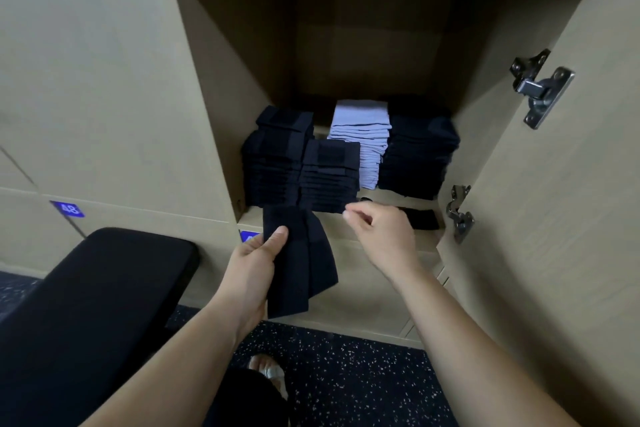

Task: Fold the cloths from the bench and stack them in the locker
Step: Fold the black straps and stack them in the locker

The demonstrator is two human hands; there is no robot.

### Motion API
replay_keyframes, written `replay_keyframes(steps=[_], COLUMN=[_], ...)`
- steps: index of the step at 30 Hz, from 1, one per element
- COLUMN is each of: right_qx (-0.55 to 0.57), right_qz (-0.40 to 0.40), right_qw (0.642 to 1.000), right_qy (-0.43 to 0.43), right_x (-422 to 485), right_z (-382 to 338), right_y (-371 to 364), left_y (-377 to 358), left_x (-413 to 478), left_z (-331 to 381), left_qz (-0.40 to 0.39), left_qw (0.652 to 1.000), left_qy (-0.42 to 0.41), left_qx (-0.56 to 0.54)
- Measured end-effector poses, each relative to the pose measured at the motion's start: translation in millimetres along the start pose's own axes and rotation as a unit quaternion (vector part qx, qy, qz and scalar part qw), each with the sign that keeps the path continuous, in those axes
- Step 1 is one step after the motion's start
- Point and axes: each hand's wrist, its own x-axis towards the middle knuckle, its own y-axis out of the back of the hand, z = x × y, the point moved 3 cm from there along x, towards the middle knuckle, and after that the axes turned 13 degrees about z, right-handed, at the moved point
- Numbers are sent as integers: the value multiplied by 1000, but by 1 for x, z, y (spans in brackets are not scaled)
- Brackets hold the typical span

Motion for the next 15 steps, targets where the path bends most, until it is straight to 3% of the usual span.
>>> replay_keyframes(steps=[3,5,8,11,15], right_qx=[145,153,157,140,39], right_qz=[-127,-194,-218,-183,-42], right_qw=[978,965,957,969,998], right_qy=[-74,-91,-110,-89,-39], right_x=[-21,-33,-44,-49,-41], right_z=[-30,-42,-48,-50,-41], right_y=[2,1,1,6,26], left_y=[7,12,19,25,35], left_x=[-16,-27,-43,-51,-51], left_z=[3,4,7,11,17], left_qz=[2,-2,-9,4,34], left_qw=[1000,1000,1000,999,998], left_qy=[-10,-18,-23,-29,-26], left_qx=[2,5,18,35,35])
